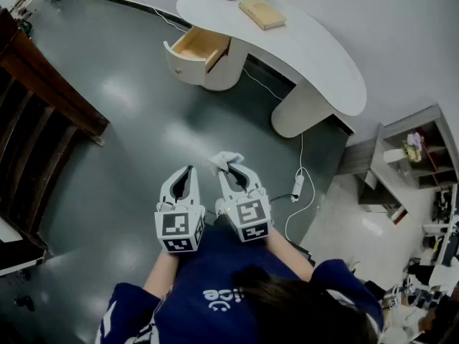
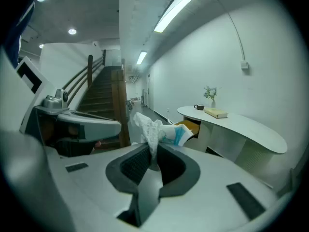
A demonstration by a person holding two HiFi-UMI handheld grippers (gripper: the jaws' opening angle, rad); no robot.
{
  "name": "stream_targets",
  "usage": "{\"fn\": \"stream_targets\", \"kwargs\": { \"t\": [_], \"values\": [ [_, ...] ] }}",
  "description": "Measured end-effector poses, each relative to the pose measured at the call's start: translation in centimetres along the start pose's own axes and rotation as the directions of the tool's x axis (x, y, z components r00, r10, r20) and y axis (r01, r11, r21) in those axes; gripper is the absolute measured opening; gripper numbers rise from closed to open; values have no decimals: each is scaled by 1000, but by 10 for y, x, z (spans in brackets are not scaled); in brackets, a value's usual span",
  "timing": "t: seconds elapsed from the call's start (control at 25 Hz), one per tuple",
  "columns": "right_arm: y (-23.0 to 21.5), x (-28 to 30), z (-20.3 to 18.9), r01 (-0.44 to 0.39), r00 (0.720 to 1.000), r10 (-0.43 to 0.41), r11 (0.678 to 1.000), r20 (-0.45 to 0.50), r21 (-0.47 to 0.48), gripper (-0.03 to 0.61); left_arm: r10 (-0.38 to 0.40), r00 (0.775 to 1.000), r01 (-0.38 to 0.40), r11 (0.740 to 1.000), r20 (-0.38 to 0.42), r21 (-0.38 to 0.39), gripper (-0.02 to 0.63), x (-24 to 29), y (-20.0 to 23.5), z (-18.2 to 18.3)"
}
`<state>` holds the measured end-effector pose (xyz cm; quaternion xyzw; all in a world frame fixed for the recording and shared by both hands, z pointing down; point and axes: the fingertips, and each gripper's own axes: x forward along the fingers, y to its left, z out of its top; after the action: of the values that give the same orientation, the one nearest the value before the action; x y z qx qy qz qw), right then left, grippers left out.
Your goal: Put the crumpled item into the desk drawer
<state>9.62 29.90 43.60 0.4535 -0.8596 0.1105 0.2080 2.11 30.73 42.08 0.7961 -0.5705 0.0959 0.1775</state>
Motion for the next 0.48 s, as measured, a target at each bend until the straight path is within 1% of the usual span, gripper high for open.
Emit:
{"fn": "stream_targets", "kwargs": {
  "t": [0.2,0.48],
  "values": [
    [0,6,1,20,1000,-20,1000,-7,11,54,-8,1000,8,1000,-4,-9,5,1,8,3],
    [11,17,10,54,998,-54,998,20,39,57,-44,999,44,999,-17,14,3,-1,26,-1]
  ]
}}
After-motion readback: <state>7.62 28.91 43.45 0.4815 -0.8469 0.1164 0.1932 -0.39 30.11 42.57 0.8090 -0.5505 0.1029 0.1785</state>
